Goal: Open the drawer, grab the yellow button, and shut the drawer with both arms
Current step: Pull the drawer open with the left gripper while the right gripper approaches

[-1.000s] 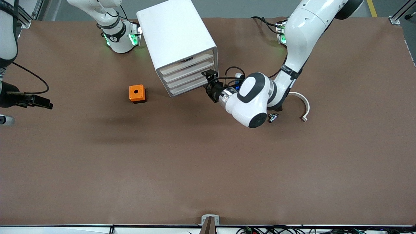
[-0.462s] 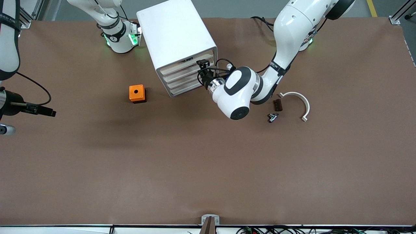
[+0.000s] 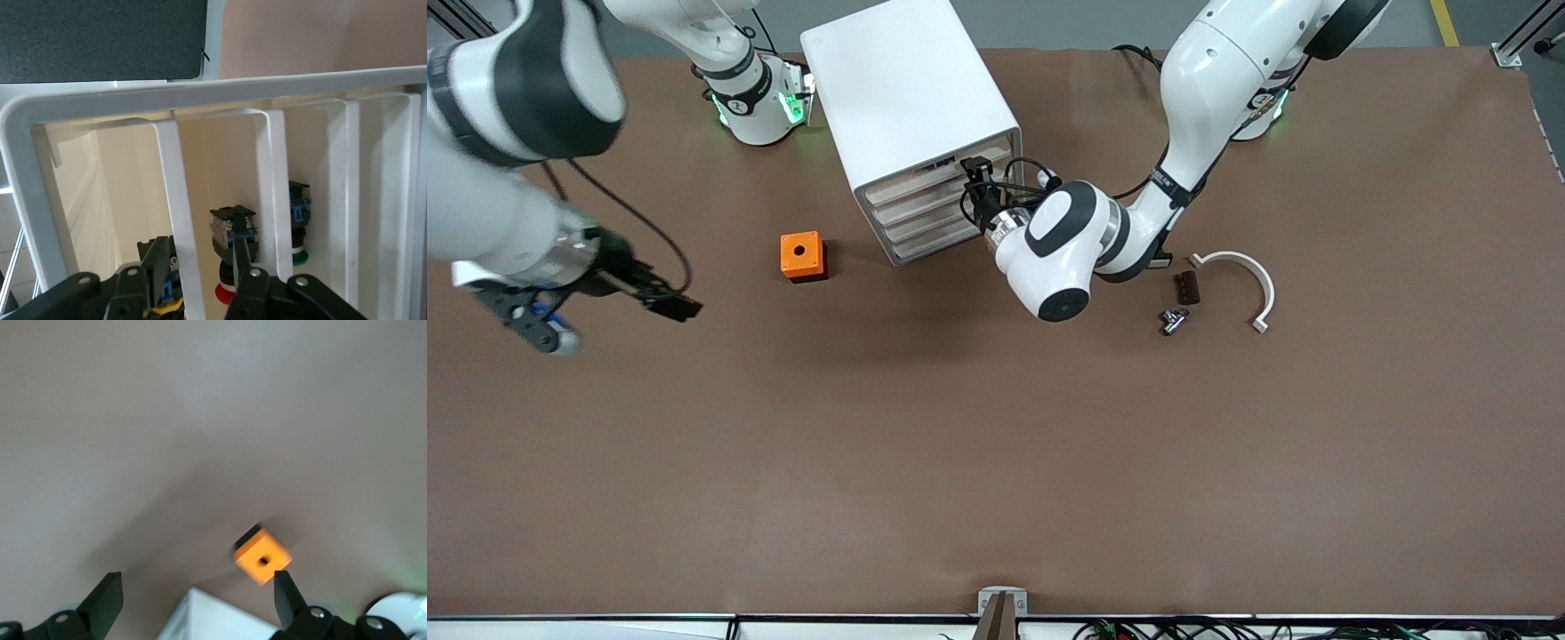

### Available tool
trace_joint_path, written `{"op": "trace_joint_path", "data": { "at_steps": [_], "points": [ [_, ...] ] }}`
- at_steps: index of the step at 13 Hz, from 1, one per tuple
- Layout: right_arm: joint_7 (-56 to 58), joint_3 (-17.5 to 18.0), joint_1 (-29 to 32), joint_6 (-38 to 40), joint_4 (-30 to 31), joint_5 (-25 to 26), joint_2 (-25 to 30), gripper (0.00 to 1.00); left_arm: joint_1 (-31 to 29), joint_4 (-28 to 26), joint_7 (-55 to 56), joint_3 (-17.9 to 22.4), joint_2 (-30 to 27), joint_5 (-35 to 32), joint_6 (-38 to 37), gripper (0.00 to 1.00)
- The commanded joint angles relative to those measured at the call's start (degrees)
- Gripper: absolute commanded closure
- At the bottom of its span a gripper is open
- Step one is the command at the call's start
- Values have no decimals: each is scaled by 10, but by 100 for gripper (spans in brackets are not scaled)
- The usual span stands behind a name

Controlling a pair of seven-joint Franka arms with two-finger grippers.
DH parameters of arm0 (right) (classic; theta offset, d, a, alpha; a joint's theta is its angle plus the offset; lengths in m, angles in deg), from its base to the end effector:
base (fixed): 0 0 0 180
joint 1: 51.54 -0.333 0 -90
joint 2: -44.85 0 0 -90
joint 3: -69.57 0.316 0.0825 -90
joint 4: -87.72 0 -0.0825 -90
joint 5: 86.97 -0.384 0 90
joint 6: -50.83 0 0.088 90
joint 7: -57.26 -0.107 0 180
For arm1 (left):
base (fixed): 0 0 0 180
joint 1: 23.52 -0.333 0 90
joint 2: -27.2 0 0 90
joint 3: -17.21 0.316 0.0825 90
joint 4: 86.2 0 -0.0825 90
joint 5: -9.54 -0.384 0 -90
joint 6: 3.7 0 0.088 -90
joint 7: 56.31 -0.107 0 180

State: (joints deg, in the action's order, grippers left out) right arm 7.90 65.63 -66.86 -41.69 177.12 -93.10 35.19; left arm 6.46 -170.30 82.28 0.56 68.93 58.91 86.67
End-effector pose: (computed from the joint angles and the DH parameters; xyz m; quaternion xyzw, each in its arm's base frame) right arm 0.5872 0.1324 0.5360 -0.9413 0.3294 0.0729 0.0122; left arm 0.4267 -0.5178 0.2787 -0.4789 -0.6806 0.4769 0.2831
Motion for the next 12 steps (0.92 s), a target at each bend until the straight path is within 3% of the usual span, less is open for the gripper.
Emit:
{"op": "trace_joint_path", "data": {
  "at_steps": [1,2,4,9,12],
  "points": [
    [-113,-7,-64,-15,-2,-7,3,0,8,6,13,2,3,11,-15,54],
    [-141,-7,-80,-24,-2,-7,3,0,9,6,15,2,4,11,-15,61],
    [-178,-7,-104,-34,-2,-7,0,0,8,7,14,2,3,12,-15,100],
    [-209,-8,-129,-41,-2,-3,-1,0,1,9,12,9,4,12,-15,100],
    [-223,-8,-136,-41,-2,0,-1,0,-48,13,9,9,3,9,-15,100]
  ]
}}
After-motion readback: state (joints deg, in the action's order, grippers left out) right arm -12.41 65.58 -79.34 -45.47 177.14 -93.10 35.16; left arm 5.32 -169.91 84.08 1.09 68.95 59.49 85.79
